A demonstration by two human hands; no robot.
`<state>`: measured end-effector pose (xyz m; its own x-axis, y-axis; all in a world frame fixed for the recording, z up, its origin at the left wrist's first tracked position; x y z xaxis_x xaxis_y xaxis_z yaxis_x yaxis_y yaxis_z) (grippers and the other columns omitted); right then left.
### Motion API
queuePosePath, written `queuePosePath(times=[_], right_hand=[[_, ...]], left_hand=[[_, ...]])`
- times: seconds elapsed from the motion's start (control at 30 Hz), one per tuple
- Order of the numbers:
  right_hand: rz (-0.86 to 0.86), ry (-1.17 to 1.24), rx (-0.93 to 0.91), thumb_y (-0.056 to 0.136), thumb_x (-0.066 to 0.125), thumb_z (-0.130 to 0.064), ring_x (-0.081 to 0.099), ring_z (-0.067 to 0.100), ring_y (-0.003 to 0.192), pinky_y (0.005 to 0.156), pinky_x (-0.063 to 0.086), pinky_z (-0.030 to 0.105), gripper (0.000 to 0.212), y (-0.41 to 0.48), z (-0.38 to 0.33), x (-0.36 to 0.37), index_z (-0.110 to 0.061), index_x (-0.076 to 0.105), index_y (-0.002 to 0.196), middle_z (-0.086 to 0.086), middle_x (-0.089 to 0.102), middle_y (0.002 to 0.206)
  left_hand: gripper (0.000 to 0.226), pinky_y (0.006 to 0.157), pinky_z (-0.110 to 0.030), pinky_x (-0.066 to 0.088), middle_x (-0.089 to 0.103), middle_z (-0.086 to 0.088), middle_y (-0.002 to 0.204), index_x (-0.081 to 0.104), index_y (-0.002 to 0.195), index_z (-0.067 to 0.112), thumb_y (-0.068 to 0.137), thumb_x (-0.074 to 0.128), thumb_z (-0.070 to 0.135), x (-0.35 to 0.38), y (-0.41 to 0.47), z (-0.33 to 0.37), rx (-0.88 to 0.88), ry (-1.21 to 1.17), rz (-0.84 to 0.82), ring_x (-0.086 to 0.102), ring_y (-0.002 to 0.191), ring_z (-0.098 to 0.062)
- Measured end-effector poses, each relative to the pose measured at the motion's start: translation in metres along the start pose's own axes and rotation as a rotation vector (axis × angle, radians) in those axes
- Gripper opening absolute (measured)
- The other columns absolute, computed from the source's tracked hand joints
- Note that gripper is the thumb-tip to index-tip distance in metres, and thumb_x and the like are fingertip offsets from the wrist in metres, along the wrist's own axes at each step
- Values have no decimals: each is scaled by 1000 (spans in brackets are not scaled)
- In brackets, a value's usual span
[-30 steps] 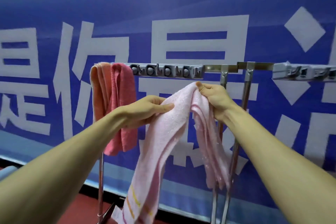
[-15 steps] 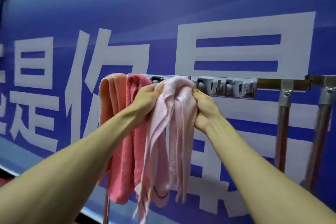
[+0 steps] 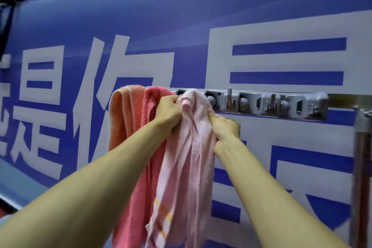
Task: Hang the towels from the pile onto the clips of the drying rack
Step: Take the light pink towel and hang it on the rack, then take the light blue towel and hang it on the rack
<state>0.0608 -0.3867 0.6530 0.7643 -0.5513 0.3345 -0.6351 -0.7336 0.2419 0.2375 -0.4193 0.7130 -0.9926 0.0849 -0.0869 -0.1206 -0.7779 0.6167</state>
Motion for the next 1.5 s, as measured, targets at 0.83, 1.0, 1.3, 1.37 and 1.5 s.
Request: queuePosePath(times=[0.83,1.0,1.3,1.37,1.5], right_hand=[[-239,-831,-15,89,61,-8,59,13,74,58,51,19,11,-179,1,-222,-11,70,93,4,66,90],[-199,-812,252,86,61,-2,53,14,64,63,53,27,14,-225,84,-355,0,68,98,8,62,83],[-74,-903,592,89,55,-2,54,15,63,54,48,23,11,-286,252,-558,-6,63,83,10,61,80],[-27,-926,670,85,56,-4,56,18,65,56,50,27,13,-300,286,-602,-6,66,77,13,63,80],[77,-1027,828,82,57,-7,61,27,73,72,55,38,18,-332,345,-681,1,71,91,21,69,88]], left_hand=[[17,65,-30,48,63,2,76,66,89,16,89,51,24,107,-284,-21,-217,61,-365,60,66,-15],[16,68,-28,48,65,-1,82,68,90,17,89,53,24,200,-422,-101,-442,123,-709,59,67,-13],[20,67,-21,43,62,-1,73,67,82,13,92,52,6,315,-603,-217,-709,67,-1030,56,64,-9],[17,67,-21,44,64,-3,78,67,90,10,93,51,7,339,-635,-237,-743,93,-1122,58,68,-11],[18,67,-16,47,66,-3,79,68,92,8,93,50,8,384,-685,-277,-807,86,-1191,60,68,-11]])
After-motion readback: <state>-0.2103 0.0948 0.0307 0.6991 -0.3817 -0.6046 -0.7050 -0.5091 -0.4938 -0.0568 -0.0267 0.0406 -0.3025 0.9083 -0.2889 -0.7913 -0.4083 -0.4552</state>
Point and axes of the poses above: each hand's wrist, its own y-axis towards the middle knuckle, its own x-axis out of the palm, z = x × y, the point moved 10 cm from there along y, towards the middle knuckle
